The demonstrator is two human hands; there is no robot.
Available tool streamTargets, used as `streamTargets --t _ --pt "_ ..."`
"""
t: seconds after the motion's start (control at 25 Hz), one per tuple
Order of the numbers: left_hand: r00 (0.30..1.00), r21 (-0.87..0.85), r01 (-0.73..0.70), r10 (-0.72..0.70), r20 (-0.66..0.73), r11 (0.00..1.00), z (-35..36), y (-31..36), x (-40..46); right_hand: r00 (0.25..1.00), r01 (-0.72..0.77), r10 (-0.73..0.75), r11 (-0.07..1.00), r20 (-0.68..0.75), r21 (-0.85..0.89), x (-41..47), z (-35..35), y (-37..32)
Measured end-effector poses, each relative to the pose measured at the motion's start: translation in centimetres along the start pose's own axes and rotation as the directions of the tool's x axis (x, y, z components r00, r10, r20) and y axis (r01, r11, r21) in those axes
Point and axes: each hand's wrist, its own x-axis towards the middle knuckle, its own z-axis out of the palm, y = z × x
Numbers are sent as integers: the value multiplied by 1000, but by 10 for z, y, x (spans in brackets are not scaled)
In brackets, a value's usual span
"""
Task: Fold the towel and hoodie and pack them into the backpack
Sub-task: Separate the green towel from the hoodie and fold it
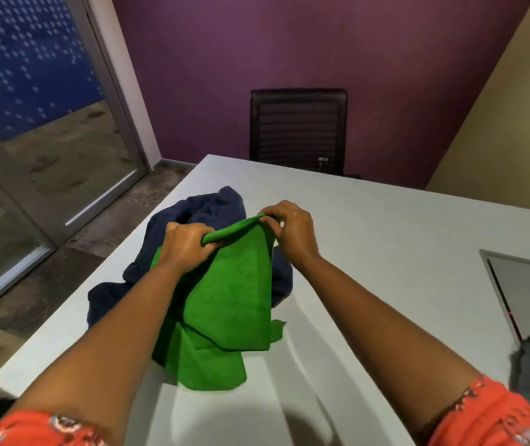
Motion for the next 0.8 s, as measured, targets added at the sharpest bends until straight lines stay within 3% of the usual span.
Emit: streamTargets --t 0.2,0.4,0.56,0.64,0.72,0.8 --pt "999 -34 28 -29 -23 999 -18 29 12 973 37 -55 996 -225 -84 15 -70 3" --pt "957 200 -235 190 221 951 -22 64 24 875 -63 15 994 -484 -84 15 -138 20" --pt "919 351 -327 209 334 877 -15 88 42 830 -169 73 978 -553 -124 3 -186 47" --pt "931 253 -268 182 317 930 -10 106 50 802 -252 140 961 -581 -116 -5 -211 63" --pt "939 46 -165 142 312 985 -3 120 60 793 -369 241 921 -560 -125 -14 -232 82" --pt "911 -128 -105 147 384 986 9 134 68 785 -476 343 867 -517 -148 -22 -250 102"
